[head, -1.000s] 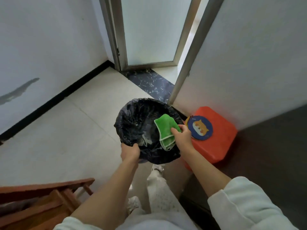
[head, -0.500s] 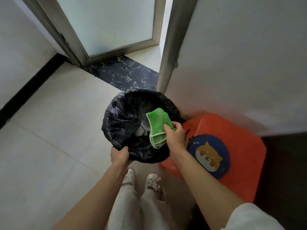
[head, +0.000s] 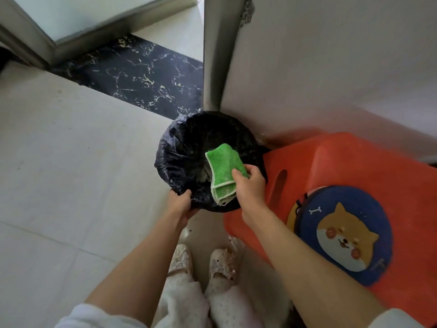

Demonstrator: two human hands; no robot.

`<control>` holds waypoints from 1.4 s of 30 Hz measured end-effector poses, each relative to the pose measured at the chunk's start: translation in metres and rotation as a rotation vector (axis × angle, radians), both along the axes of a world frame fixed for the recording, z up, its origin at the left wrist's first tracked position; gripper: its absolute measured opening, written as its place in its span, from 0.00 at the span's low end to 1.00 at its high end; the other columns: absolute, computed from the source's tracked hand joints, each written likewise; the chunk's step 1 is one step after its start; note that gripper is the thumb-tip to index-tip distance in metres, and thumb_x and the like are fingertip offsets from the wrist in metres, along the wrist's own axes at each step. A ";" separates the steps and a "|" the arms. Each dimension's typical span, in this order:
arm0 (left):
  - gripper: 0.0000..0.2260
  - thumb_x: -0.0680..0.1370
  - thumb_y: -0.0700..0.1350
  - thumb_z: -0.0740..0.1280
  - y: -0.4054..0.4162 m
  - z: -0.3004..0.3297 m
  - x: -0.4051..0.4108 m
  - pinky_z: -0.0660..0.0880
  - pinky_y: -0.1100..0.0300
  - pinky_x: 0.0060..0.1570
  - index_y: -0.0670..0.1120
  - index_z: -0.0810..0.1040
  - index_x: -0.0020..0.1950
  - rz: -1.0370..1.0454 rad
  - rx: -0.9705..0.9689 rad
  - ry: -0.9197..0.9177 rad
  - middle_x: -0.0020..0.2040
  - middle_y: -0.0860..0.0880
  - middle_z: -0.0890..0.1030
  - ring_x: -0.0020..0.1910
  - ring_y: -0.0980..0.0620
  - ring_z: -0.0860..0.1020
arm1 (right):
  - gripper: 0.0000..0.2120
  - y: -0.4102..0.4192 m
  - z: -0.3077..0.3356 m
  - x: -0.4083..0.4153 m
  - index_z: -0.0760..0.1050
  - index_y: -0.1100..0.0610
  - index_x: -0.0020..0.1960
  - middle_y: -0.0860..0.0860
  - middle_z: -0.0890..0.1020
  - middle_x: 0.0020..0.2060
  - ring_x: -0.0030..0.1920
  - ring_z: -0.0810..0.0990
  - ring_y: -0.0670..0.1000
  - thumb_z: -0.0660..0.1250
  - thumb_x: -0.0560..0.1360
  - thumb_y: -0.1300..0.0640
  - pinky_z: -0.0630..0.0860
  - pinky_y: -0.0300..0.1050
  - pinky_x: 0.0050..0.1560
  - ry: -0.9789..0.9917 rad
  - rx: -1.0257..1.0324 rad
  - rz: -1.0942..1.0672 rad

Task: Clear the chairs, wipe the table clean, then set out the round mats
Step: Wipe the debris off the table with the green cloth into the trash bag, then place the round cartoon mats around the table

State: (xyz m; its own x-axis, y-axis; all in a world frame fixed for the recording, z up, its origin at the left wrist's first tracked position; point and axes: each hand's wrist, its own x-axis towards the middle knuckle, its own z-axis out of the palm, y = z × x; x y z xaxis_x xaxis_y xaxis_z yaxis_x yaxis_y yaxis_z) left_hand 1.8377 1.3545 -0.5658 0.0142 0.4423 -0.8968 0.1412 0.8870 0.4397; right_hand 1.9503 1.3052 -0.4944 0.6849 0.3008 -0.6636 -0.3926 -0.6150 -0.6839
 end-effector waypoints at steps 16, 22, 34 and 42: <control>0.05 0.76 0.41 0.62 -0.006 0.102 0.042 0.69 0.57 0.42 0.45 0.72 0.40 -0.592 0.105 0.206 0.39 0.43 0.73 0.40 0.47 0.72 | 0.08 -0.064 0.135 0.041 0.70 0.57 0.55 0.46 0.75 0.42 0.40 0.75 0.41 0.61 0.77 0.65 0.70 0.26 0.35 -0.274 0.170 -0.253; 0.15 0.77 0.43 0.61 -0.053 0.180 0.103 0.77 0.51 0.51 0.42 0.74 0.63 -0.971 0.353 0.053 0.52 0.44 0.80 0.50 0.45 0.78 | 0.13 -0.130 0.172 0.103 0.68 0.63 0.61 0.53 0.75 0.49 0.46 0.76 0.49 0.59 0.77 0.68 0.71 0.29 0.42 -0.533 0.061 -0.480; 0.25 0.79 0.49 0.57 -0.127 0.167 0.148 0.55 0.40 0.69 0.49 0.55 0.75 -1.532 0.718 0.394 0.75 0.47 0.56 0.73 0.42 0.54 | 0.22 -0.233 0.097 0.147 0.68 0.64 0.66 0.67 0.70 0.60 0.60 0.70 0.67 0.59 0.73 0.66 0.66 0.54 0.64 -0.359 -0.522 -0.200; 0.28 0.74 0.51 0.67 -0.121 0.166 0.138 0.67 0.42 0.59 0.43 0.61 0.70 -1.440 0.637 0.447 0.66 0.40 0.66 0.65 0.37 0.65 | 0.17 -0.213 0.088 0.060 0.71 0.62 0.59 0.60 0.76 0.54 0.55 0.75 0.61 0.64 0.71 0.65 0.72 0.59 0.56 -0.048 -0.233 -0.284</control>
